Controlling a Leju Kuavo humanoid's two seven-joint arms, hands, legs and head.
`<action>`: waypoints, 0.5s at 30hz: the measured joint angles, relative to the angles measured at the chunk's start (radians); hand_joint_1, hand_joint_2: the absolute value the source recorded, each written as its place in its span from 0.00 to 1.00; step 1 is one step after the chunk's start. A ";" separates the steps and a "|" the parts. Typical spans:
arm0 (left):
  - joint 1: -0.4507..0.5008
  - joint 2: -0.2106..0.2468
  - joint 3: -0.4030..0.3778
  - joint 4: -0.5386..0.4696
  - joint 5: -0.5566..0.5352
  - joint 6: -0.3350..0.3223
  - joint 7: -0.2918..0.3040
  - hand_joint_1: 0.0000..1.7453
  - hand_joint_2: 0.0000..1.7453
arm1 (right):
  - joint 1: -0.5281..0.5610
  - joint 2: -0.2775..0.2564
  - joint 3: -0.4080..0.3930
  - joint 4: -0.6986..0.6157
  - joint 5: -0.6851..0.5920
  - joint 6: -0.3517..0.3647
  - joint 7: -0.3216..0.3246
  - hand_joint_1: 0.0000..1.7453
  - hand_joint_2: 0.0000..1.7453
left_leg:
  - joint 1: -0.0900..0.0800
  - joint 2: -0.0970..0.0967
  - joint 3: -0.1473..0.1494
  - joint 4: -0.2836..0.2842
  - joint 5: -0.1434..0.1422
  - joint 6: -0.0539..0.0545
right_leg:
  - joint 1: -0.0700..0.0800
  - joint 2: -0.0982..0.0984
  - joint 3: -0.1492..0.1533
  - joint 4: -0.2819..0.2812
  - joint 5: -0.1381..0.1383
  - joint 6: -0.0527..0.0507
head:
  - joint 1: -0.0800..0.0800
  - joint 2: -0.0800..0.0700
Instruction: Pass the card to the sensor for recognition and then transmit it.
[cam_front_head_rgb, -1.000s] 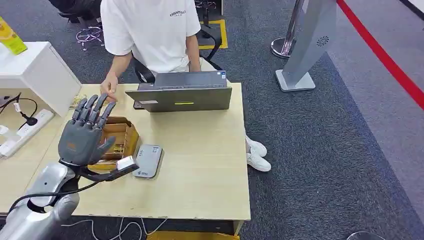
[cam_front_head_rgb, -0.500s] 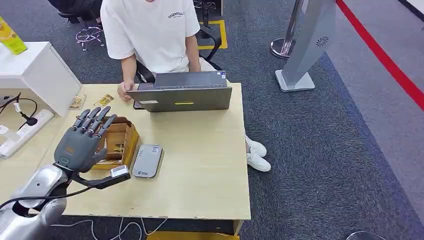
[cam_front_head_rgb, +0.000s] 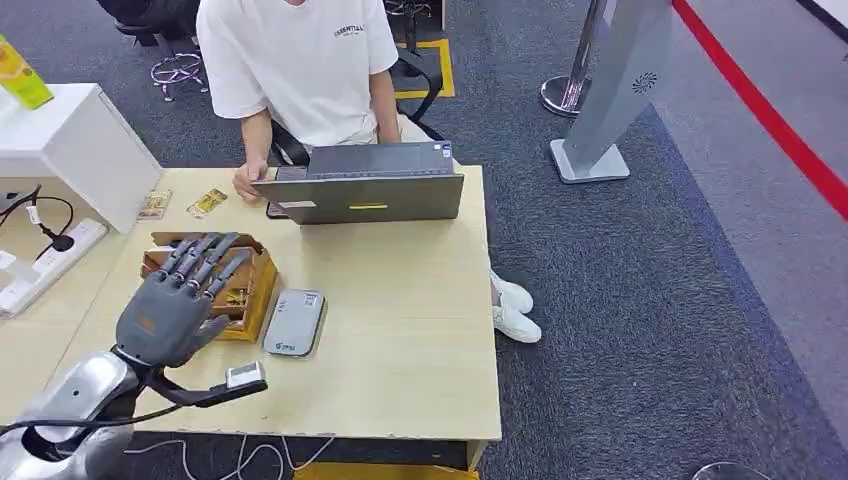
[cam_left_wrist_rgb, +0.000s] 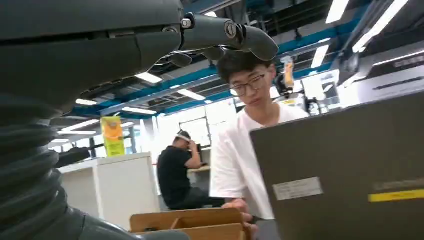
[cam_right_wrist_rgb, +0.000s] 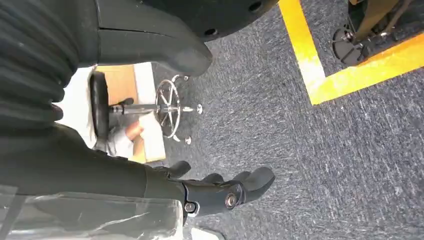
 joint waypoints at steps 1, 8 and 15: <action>0.014 0.011 -0.008 -0.026 0.005 -0.011 -0.003 0.00 1.00 | 0.000 0.000 -0.001 0.000 -0.002 -0.004 0.000 0.00 1.00 | 0.000 0.000 0.000 0.000 -0.001 0.000 | 0.000 0.000 0.000 0.000 0.000 0.000 | 0.000 0.000; 0.060 0.078 -0.038 -0.139 0.030 -0.058 -0.011 0.00 1.00 | 0.000 0.002 -0.009 0.000 -0.011 -0.014 -0.002 0.00 1.00 | 0.000 0.000 0.000 0.000 -0.001 0.000 | 0.000 0.000 0.000 0.000 0.000 0.000 | 0.000 0.000; 0.053 0.096 -0.050 -0.149 -0.014 -0.159 0.098 0.00 1.00 | -0.001 0.003 -0.013 0.000 -0.020 -0.019 0.009 0.00 1.00 | 0.000 -0.001 0.001 0.000 -0.001 -0.001 | 0.000 0.000 0.000 0.000 0.000 0.000 | 0.000 0.000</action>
